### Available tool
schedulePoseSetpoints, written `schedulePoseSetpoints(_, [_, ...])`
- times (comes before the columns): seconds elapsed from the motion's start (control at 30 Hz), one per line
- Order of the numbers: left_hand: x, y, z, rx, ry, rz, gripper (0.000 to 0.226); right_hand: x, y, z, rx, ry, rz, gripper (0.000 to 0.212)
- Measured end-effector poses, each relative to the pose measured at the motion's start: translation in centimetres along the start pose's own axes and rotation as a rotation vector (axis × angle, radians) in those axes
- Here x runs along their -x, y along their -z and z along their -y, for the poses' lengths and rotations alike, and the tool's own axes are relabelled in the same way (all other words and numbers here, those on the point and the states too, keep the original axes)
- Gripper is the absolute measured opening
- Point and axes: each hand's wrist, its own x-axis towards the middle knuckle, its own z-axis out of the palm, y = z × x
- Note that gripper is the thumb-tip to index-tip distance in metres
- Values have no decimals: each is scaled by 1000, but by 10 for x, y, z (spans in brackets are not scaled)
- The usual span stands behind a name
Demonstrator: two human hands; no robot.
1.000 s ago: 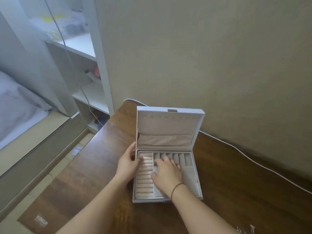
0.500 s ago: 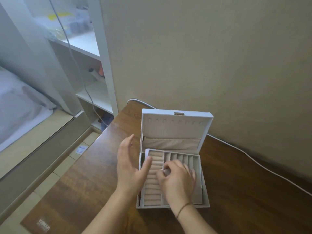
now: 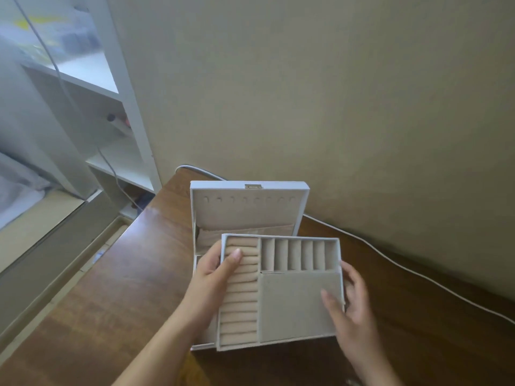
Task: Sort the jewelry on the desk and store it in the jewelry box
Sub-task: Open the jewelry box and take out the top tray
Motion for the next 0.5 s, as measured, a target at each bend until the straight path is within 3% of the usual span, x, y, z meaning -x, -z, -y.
schedulePoseSetpoints(0.1, [-8, -25, 16, -20, 107, 90, 52, -3, 39, -9, -230, -165, -54, 90])
schedulePoseSetpoints(0.2, [-2, -51, 34, -113, 263, 108, 61, -8, 79, -31, -339, -278, -240, 69])
schedulePoseSetpoints(0.3, [18, -70, 56, -752, 158, 90, 61, -14, 112, -63, -277, -412, -494, 54])
schedulePoseSetpoints(0.37, [33, -83, 72, -1149, 92, 203, 57, -20, 126, -86, -235, -488, -619, 52])
schedulePoseSetpoints(0.43, [42, -95, 84, -1332, 68, 353, 56, -29, 129, -98, -209, -515, -630, 51])
schedulePoseSetpoints(0.5, [44, -102, 90, -1444, 6, 393, 50, -38, 127, -102, -168, -508, -581, 47])
